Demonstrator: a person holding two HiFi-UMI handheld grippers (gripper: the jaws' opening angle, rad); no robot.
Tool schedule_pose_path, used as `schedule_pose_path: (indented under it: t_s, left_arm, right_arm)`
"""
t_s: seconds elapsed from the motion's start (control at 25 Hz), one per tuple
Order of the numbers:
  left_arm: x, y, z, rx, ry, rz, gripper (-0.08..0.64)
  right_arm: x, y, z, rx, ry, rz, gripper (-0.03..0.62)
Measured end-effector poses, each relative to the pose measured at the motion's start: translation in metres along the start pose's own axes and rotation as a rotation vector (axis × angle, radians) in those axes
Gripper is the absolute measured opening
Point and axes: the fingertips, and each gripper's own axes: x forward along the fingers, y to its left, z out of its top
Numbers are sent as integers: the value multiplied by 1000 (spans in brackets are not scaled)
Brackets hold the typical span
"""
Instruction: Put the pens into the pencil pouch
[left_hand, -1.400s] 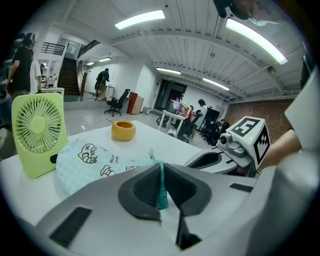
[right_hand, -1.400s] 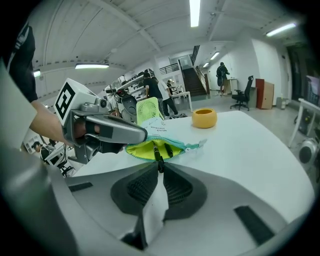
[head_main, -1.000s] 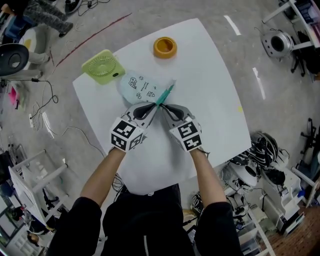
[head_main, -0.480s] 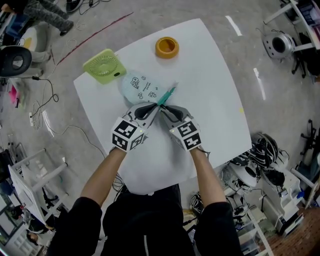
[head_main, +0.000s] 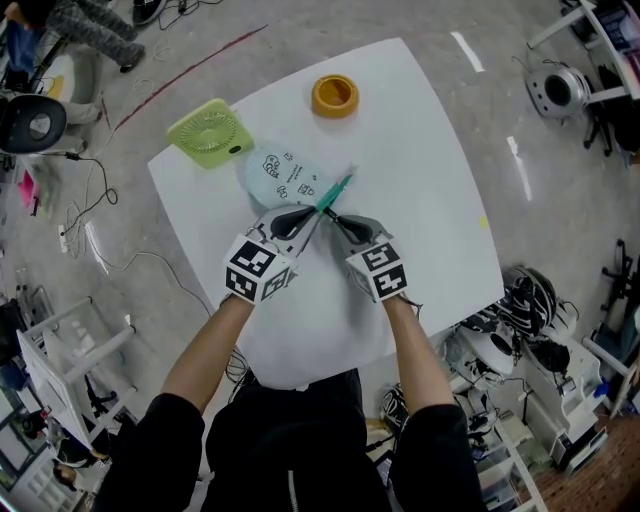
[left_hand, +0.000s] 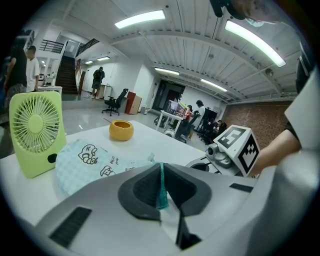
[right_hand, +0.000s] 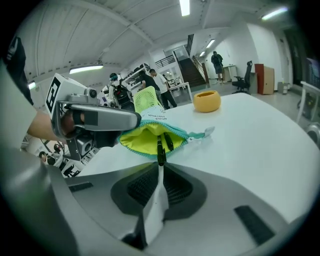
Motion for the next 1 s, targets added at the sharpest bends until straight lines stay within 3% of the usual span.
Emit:
schedule_pose_path:
  t_s: [0.36,0.76,0.88,1.0]
  left_arm:
    - [-4,-2,-2,-4,1,-4,37]
    - [-6,2,-4,-16,3,-11,37]
    - [-7,2,-5,-16,4,-8,37]
    - [-9,3,-5,-15,4,-4,37]
  right_arm:
    - [12,21,24,-38,-49,70,38]
    - [32,13,35,-19,-62,71,41]
    - [31,13,32,-8,-70,73,104]
    - [21,13,28,-16,-50,61,114]
